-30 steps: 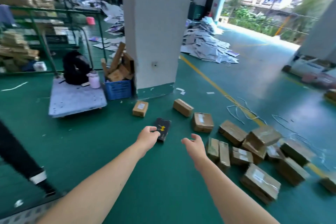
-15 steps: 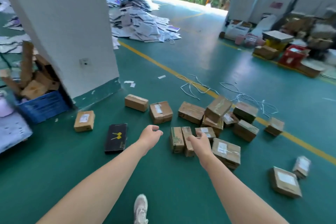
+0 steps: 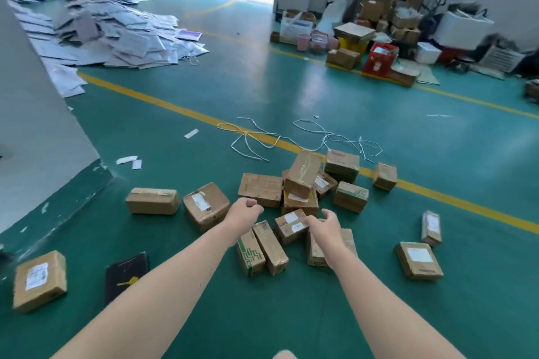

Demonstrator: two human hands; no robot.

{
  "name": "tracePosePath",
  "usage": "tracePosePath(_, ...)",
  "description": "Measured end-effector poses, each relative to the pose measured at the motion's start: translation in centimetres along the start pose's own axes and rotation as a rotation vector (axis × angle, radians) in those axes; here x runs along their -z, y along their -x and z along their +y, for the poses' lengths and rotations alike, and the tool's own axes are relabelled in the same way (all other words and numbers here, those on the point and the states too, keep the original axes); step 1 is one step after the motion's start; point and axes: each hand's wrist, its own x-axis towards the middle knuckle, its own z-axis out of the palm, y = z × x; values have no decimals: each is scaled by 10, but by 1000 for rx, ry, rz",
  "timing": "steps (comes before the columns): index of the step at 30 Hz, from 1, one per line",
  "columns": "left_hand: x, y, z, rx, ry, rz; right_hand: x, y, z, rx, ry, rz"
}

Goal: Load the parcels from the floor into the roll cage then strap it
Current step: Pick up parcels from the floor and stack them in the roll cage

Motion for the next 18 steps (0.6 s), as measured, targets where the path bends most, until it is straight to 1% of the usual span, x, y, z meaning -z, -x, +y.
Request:
tracePosePath(8, -18, -121, 60, 13, -51, -50, 4, -118, -42, -78, -3, 54)
tracePosePath(13, -54, -233, 110, 52, -50, -46, 10, -249, -68, -135, -20, 58)
tracePosePath(18, -111, -361, 163, 145, -59, -52, 27, -398, -95, -228, -34, 34)
